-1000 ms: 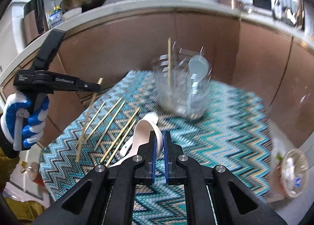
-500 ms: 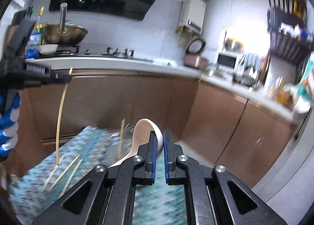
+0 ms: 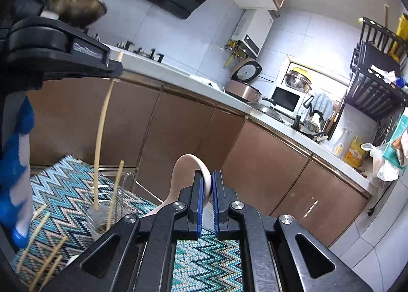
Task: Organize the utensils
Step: 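Lift both utensils over the wire holder and open both tools to drop them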
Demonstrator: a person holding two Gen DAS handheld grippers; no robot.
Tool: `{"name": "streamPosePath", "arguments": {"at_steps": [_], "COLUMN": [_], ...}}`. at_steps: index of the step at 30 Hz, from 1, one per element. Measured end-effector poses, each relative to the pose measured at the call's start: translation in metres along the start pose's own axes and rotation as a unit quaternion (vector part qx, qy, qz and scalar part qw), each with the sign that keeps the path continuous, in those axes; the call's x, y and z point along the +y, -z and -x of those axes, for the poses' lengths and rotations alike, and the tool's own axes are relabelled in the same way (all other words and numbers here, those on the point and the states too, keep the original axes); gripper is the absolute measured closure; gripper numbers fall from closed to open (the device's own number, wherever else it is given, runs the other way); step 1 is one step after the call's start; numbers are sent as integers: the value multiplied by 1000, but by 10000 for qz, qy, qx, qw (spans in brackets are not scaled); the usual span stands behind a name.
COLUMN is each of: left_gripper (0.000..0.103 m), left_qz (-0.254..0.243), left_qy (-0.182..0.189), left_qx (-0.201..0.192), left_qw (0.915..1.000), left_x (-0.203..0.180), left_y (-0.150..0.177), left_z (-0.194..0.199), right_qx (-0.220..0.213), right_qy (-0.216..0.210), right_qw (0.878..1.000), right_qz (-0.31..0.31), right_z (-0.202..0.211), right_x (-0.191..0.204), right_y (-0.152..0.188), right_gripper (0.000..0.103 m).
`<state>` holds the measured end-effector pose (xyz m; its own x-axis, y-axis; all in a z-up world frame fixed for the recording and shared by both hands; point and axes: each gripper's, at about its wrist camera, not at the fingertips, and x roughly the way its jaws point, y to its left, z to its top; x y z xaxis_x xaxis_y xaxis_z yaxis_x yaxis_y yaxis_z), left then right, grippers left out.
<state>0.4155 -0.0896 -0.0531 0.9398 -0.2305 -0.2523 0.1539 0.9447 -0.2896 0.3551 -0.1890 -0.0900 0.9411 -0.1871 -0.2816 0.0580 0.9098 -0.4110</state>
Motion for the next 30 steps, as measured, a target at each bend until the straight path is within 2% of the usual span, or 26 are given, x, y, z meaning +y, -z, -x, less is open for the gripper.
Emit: {"name": "streamPosePath", "arguments": {"at_steps": [4, 9, 11, 12, 13, 14, 18, 19, 26, 30], "left_gripper": [98, 96, 96, 96, 94, 93, 65, 63, 55, 53], "left_qz": [-85, -68, -30, -24, -50, -84, -114, -143, -410, -457], "left_qy": [-152, -197, -172, -145, -153, -169, -185, -211, -377, -460], "left_qx": [55, 194, 254, 269, 263, 240, 91, 39, -55, -114], "left_qw": [9998, 9996, 9995, 9995, 9995, 9995, 9997, 9997, 9984, 9978], "left_x": [1, 10, 12, 13, 13, 14, 19, 20, 25, 32], "left_y": [27, 46, 46, 44, 43, 40, 24, 20, -4, -14], "left_z": [-16, -20, -16, -12, -9, -4, 29, 37, 104, 144], "right_qx": [121, 299, 388, 403, 417, 425, 393, 367, 103, -40], "right_qy": [-141, -615, -772, -814, -853, -886, -880, -872, -820, -794], "right_qw": [9998, 9972, 9953, 9945, 9938, 9931, 9917, 9915, 9885, 9872], "right_qz": [-40, -291, -432, -517, -576, -637, -845, -890, -1270, -1383], "right_z": [-15, -25, -26, -25, -23, -22, -5, 1, 55, 87], "right_x": [9, 17, 17, 15, 13, 12, 0, -3, -30, -43], "right_y": [17, 38, 43, 44, 45, 45, 41, 40, 27, 21], "right_gripper": [97, 95, 88, 78, 74, 73, 70, 69, 64, 58]}}
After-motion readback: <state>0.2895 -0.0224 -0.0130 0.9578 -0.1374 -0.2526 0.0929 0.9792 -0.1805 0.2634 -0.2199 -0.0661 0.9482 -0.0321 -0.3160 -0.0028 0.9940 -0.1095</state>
